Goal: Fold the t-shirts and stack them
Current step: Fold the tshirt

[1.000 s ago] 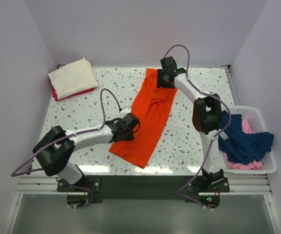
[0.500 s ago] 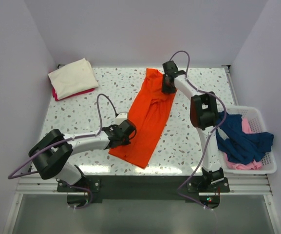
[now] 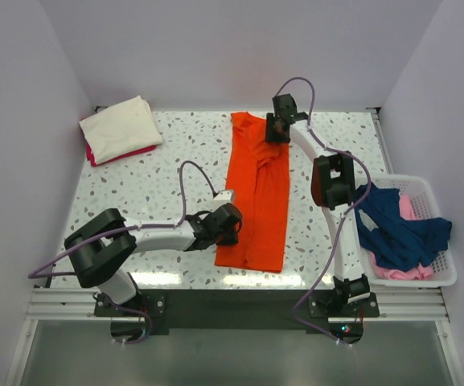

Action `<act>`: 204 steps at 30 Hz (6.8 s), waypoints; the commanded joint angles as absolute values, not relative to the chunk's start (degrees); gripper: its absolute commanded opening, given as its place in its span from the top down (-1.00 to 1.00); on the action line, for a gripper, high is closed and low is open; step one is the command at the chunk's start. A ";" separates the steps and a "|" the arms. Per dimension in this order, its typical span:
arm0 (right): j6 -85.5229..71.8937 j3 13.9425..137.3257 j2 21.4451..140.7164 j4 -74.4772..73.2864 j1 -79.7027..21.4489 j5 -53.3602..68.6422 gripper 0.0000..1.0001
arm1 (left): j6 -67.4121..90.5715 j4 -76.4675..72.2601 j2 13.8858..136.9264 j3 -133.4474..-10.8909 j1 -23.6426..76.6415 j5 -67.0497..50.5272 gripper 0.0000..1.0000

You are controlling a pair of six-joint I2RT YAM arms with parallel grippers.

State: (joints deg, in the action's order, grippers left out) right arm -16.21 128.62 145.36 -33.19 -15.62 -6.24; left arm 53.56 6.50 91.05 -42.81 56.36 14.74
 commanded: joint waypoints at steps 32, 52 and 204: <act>-39.20 43.34 66.01 -40.07 -43.14 -5.00 0.12 | 41.22 24.87 77.34 -41.66 54.05 -0.97 0.08; -44.21 42.10 69.69 -41.40 -58.62 -10.72 0.14 | 39.38 24.52 81.47 -42.54 54.23 1.49 0.23; -57.74 17.67 53.70 -28.92 -44.47 11.52 0.10 | 43.50 16.61 72.60 -27.77 48.52 -12.92 0.11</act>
